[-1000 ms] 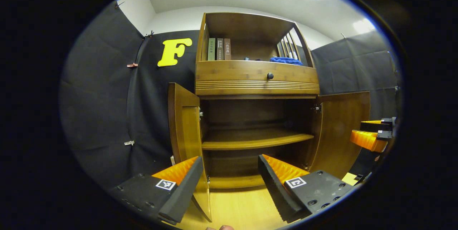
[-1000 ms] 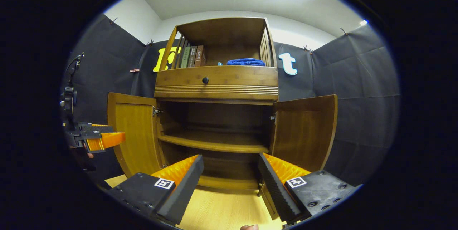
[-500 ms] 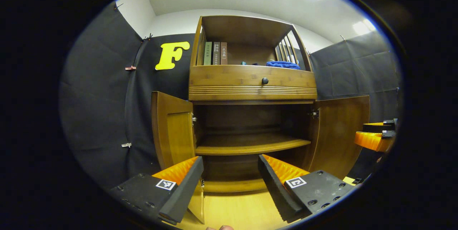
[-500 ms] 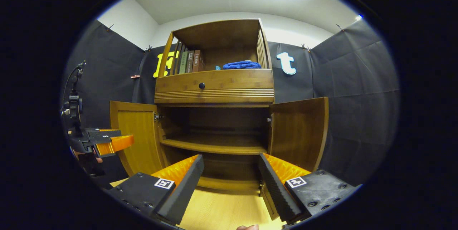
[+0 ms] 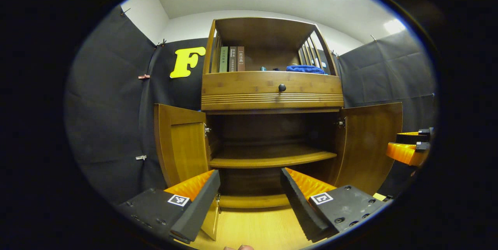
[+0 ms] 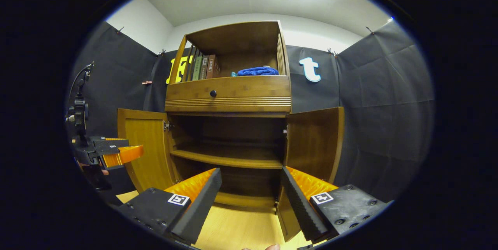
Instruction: Open the right door of the double-door shoe cabinet with the right hand, and open the left door with the left hand.
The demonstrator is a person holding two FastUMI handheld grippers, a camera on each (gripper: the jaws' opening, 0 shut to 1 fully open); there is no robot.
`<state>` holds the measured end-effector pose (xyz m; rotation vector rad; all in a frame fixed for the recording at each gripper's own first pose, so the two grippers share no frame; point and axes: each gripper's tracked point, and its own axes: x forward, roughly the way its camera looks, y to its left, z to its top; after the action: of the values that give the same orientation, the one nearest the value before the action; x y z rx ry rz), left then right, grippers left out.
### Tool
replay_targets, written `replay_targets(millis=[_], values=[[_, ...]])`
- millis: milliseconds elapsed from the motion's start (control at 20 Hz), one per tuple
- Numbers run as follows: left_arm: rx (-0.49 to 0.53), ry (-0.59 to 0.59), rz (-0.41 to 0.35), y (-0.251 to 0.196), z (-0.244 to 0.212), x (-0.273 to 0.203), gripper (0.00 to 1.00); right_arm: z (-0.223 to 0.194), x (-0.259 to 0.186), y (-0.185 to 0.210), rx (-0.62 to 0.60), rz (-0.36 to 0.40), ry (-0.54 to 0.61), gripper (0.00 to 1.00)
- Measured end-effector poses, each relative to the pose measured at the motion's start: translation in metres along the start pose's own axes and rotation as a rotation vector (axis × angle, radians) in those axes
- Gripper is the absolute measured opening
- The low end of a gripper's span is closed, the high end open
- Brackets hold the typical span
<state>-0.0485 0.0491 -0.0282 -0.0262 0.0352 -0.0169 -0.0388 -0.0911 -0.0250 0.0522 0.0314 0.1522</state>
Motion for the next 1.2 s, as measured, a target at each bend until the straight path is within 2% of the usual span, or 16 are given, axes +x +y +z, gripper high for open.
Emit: replay_targets(millis=[300, 600, 900, 1050, 1100, 1200], values=[[-0.021, -0.007, -0.006, -0.012, -0.001, -0.003, 0.97, -0.007, -0.011, -0.002, -0.031, 0.083, -0.004, 0.98], [-0.020, -0.036, 0.014, -0.018, -0.001, -0.004, 0.99, -0.001, -0.024, -0.005, 0.023, 0.176, -0.013, 0.98], [0.008, 0.002, 0.041, -0.017, -0.009, -0.013, 0.99, -0.001, -0.034, -0.010, 0.025, 0.205, -0.018, 1.00], [0.013, 0.003, 0.057, -0.017, -0.008, -0.014, 0.99, -0.003, -0.041, -0.014, 0.013, 0.201, -0.016, 0.95], [0.003, 0.000, 0.053, -0.021, -0.008, -0.014, 0.97, 0.000, -0.045, -0.014, 0.015, 0.211, -0.022, 0.97], [0.008, 0.008, 0.044, -0.025, -0.009, -0.014, 0.97, 0.003, -0.050, -0.013, 0.018, 0.231, -0.031, 0.95]])
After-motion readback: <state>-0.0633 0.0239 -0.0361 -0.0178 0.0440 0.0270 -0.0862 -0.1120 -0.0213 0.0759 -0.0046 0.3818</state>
